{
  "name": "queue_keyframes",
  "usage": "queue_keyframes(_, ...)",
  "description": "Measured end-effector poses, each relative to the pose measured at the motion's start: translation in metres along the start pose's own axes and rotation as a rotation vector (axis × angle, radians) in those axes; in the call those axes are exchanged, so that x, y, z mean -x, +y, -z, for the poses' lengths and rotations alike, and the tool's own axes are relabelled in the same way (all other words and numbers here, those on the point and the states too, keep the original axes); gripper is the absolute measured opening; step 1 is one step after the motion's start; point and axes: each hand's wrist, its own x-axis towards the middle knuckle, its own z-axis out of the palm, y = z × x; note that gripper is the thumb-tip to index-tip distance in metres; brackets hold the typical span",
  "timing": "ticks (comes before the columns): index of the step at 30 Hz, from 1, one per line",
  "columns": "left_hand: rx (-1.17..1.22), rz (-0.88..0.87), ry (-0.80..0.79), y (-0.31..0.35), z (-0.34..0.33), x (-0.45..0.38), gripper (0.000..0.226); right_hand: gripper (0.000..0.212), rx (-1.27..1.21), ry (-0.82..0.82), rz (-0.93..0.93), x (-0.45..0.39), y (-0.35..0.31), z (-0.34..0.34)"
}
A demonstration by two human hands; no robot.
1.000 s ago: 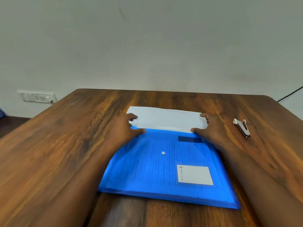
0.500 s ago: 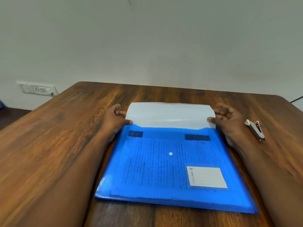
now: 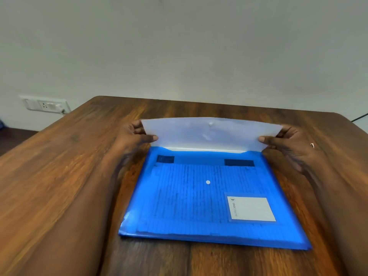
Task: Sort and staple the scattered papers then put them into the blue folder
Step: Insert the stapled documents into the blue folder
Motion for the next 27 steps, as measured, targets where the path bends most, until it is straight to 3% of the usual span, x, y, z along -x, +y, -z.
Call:
queue_keyframes(4, -0.237, -0.048, -0.258, 0.002, 0.016, 0.003, 0.040, 0.059, 0.291, -0.177, 0.054, 0.009, -0.022, 0.007)
queue_keyframes(6, -0.380, -0.022, -0.357, 0.004, 0.016, 0.007, 0.037, 0.038, 0.452, -0.317, 0.034, 0.014, -0.034, 0.010)
queue_keyframes(8, -0.441, -0.008, -0.405, 0.004, 0.020, 0.009, 0.036, 0.031, 0.595, -0.418, 0.022, 0.018, -0.040, 0.009)
queue_keyframes(16, -0.433, -0.013, -0.378, 0.002, 0.025, 0.034, 0.031, 0.043, 0.888, -0.526, -0.019, 0.033, -0.037, -0.014)
queue_keyframes(20, -0.453, -0.019, -0.397, 0.004, 0.028, 0.036, 0.033, 0.037, 0.988, -0.515, 0.011, 0.042, -0.036, -0.038)
queue_keyframes(24, -0.534, -0.024, -0.377, 0.008, 0.022, 0.040, 0.049, 0.034, 1.143, -0.480, 0.120, 0.055, -0.040, -0.065)
queue_keyframes(27, -0.637, -0.105, -0.341, 0.011, 0.016, 0.045, 0.060, 0.038, 1.120, -0.480, 0.234, 0.065, -0.038, -0.082)
